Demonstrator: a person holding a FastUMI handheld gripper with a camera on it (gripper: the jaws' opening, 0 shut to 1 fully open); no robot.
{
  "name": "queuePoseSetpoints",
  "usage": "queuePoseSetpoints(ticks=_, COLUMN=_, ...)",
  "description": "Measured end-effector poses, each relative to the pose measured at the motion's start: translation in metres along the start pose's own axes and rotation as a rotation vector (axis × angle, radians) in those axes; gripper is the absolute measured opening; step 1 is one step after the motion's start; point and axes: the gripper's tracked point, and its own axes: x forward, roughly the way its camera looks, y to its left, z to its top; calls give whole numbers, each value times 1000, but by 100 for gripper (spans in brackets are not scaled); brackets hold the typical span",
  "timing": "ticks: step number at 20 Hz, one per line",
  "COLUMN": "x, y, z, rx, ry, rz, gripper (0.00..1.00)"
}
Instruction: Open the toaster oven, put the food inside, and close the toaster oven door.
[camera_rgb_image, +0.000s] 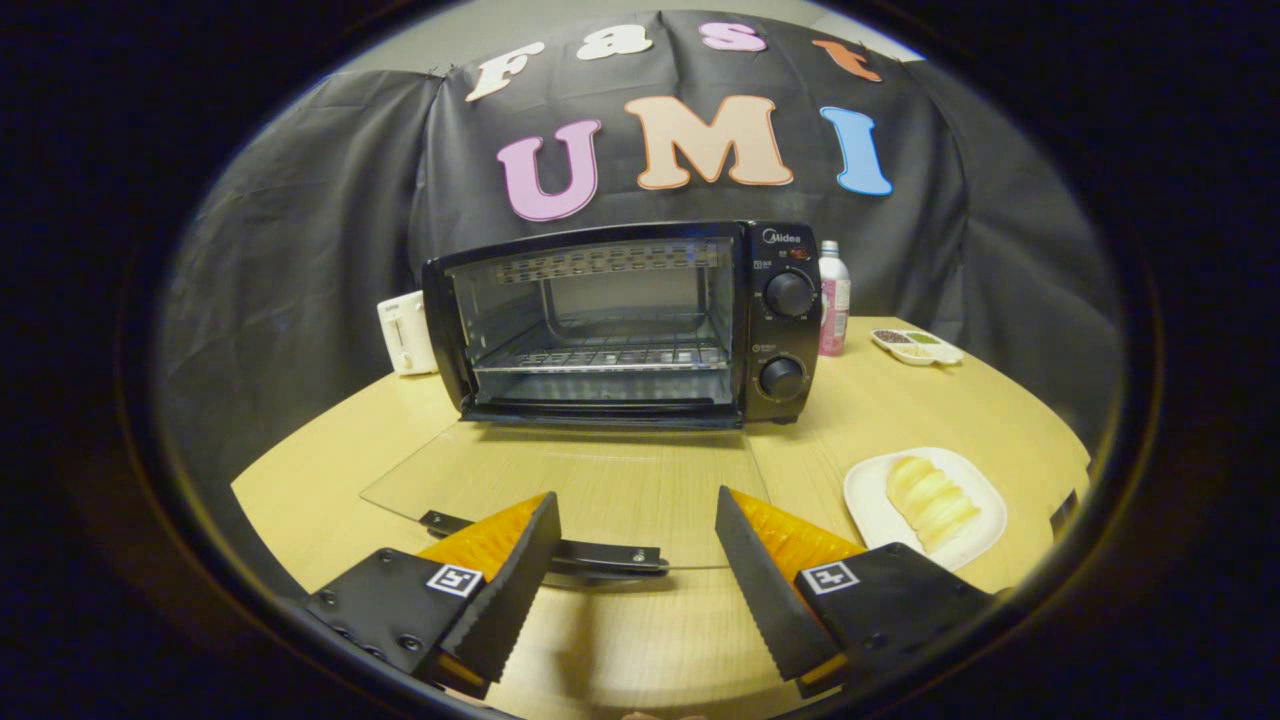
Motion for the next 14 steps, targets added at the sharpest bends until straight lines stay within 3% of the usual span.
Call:
queuePoseSetpoints(ticks=6, x=-5, y=-17, z=22, rx=46, ry=-63, rz=1, gripper=99)
queuePoseSetpoints(ticks=14, x=-6, y=-128, z=51, rx=57, ry=-108, rz=-227, gripper=99)
